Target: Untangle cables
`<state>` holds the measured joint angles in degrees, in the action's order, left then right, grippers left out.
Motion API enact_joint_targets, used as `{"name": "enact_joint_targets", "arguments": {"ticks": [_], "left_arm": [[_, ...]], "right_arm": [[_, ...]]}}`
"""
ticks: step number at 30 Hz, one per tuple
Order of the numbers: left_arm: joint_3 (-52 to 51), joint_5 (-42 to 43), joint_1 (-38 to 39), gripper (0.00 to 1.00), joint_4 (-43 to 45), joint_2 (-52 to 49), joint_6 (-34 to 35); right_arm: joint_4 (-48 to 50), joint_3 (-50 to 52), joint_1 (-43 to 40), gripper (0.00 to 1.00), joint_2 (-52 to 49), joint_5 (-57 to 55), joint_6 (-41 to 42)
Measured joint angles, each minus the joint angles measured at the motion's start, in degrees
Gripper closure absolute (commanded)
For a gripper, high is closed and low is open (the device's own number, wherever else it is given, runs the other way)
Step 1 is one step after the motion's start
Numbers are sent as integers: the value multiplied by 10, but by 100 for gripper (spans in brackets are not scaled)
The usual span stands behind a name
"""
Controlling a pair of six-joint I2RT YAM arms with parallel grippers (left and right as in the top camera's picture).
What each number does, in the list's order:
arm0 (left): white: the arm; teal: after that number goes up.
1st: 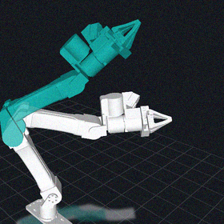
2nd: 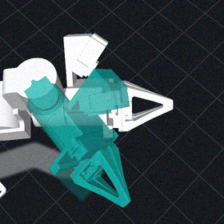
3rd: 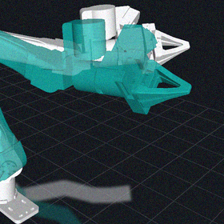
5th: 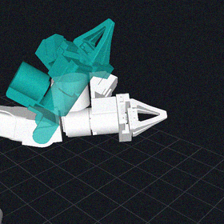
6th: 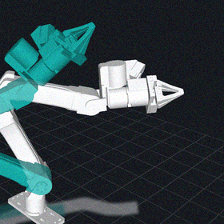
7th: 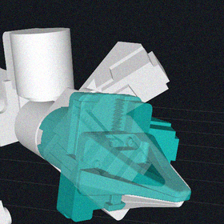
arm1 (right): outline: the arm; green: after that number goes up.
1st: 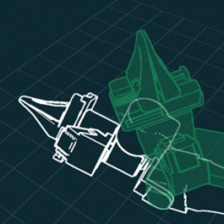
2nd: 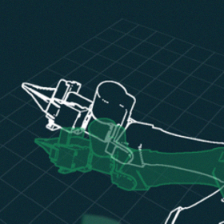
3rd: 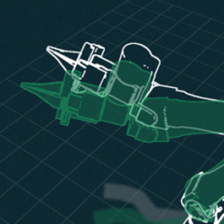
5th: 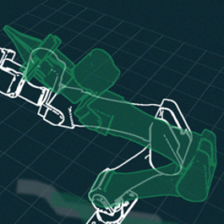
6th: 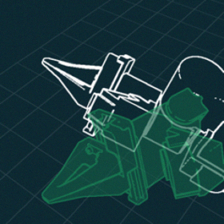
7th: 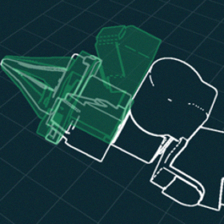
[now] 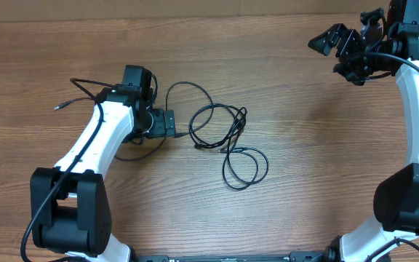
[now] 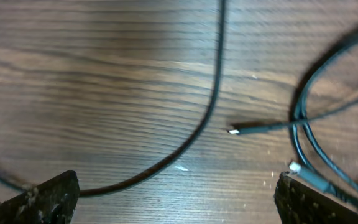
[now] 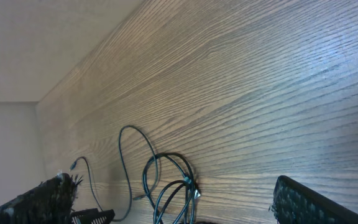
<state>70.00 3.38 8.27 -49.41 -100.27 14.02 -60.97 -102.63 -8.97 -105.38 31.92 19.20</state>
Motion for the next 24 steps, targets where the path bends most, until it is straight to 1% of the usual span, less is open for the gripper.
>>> {"name": "enact_joint_targets", "arguments": {"ticks": [4,7,10,13,16,17,19,21,22,24], "left_arm": [[0,10,0,0,11,-19,-64],[0,11,0,2,8,-51,-110],[0,9,0,11,6,-90,-144],[2,-12,0,16,6,-106,-174],[3,-46,3,31,12,-113,-193],[5,-47,3,35,14,-114,-200],[9,-47,3,49,21,-118,-211],[13,-46,3,60,28,-122,-216],[17,-45,4,67,33,-125,-221],[24,-45,5,88,40,-132,-222]], "right_arm": [[0,0,0,0,0,0,0],[0,0,0,0,0,0,0],[0,0,0,0,0,0,0],[0,0,0,0,0,0,0],[0,0,0,0,0,0,0],[0,0,0,0,0,0,0],[0,0,0,0,0,0,0],[0,0,0,0,0,0,0],[0,0,0,0,0,0,0],[0,0,0,0,0,0,0]]}}
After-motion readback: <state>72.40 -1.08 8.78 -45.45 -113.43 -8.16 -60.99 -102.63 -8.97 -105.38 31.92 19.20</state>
